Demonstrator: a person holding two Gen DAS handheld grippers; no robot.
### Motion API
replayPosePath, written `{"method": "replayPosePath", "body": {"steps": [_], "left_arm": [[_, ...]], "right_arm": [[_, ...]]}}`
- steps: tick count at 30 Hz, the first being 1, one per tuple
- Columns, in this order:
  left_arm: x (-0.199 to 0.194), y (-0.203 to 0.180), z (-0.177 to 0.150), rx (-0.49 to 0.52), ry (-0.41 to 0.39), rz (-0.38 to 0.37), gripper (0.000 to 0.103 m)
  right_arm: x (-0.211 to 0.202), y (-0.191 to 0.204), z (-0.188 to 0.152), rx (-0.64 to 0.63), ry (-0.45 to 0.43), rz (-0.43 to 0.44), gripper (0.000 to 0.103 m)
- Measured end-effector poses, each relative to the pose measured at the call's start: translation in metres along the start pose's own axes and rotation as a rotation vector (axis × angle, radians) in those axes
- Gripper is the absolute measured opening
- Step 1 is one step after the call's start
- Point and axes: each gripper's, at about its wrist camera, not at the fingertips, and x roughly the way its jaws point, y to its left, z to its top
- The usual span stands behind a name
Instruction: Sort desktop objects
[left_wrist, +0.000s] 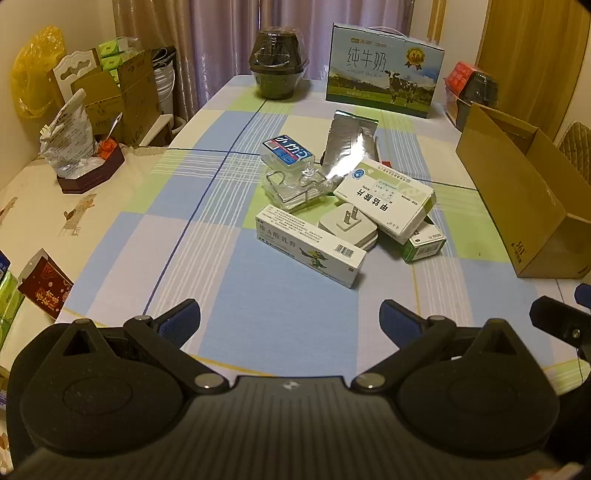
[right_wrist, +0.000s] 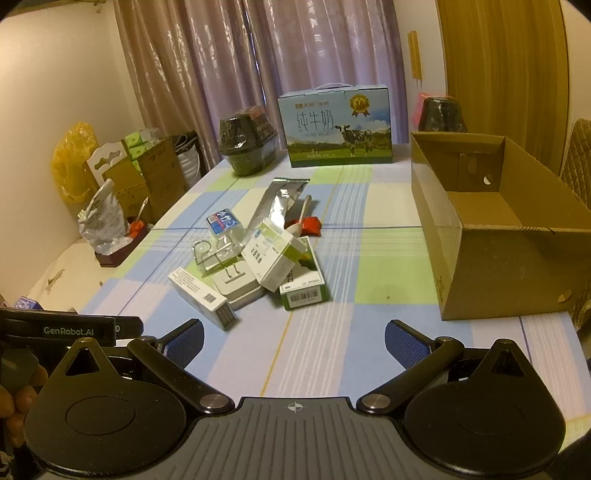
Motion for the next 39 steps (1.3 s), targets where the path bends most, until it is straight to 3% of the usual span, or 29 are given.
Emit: {"method": "replayPosePath", "body": {"steps": [39], "left_arm": [[0.001, 0.0013, 0.001, -0.025, 0.015, -0.002, 0.102]], "right_arm": [[0.0078, -0.0014, -0.0056, -0.008, 0.038, 0.024, 0.101]]}}
